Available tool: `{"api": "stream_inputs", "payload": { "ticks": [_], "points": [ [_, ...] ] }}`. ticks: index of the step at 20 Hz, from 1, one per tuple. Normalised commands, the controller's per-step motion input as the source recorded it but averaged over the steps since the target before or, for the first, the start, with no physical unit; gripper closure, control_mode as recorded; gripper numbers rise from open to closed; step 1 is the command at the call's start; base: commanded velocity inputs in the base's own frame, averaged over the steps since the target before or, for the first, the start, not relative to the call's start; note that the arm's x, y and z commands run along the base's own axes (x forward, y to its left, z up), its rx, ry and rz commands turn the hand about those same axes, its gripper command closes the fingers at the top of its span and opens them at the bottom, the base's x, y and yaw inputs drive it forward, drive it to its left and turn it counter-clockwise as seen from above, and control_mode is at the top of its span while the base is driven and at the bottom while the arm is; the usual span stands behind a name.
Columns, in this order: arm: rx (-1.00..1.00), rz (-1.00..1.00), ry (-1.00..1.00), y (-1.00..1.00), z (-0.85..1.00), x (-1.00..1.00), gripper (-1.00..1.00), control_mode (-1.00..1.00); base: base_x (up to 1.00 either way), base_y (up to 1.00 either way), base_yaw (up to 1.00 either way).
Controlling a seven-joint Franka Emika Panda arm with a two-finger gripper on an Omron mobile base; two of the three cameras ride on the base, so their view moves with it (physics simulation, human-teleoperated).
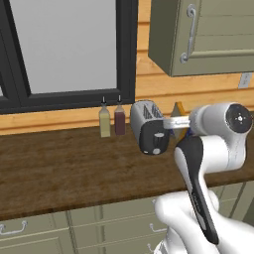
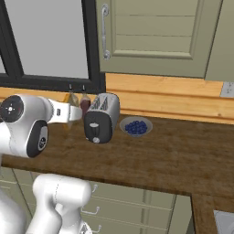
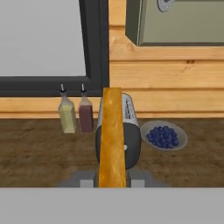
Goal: Start the toaster. Once the lever pops up, take the bread to the plate on the dining counter.
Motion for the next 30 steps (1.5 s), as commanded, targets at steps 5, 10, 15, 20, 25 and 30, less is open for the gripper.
{"api": "stream_inputs", "payload": {
  "ticks": [5,10,15,20,25,30],
  "points": [
    [0.0,0.0,-0.02,0.0,0.0,-0.13,1.0,1.0,-0.61,0.0,0.03],
    [0.0,0.0,0.0,0.0,0.0,0.0,1.0,1.0,-0.61,0.0,0.68],
    [0.0,0.0,0.0,0.0,0.0,0.0,1.0,1.0,-0.19,0.0,1.0],
    [0.0,0.0,0.0,0.0,0.0,0.0,1.0,1.0,-0.13,0.0,1.0],
    [0.0,0.0,0.0,0.0,0.0,0.0,1.0,1.0,-0.13,0.0,1.0],
    [0.0,0.0,0.0,0.0,0.0,0.0,1.0,1.0,-0.13,0.0,1.0]
  ]
}}
